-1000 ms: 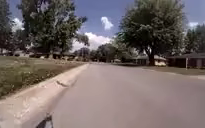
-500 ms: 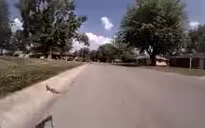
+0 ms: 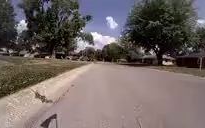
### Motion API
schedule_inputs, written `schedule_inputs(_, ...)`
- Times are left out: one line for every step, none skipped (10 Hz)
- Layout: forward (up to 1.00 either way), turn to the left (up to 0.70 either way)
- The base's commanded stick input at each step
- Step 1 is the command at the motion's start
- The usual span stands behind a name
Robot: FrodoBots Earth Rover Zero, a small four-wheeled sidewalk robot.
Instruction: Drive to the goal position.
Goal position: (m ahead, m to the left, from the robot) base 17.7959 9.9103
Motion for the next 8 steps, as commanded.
schedule_inputs(0.91, 0.01)
schedule_inputs(0.91, 0.02)
schedule_inputs(0.91, 0.0)
schedule_inputs(0.91, 0.02)
schedule_inputs(0.91, 0.0)
schedule_inputs(0.91, 0.02)
schedule_inputs(0.91, 0.01)
schedule_inputs(0.91, 0.01)
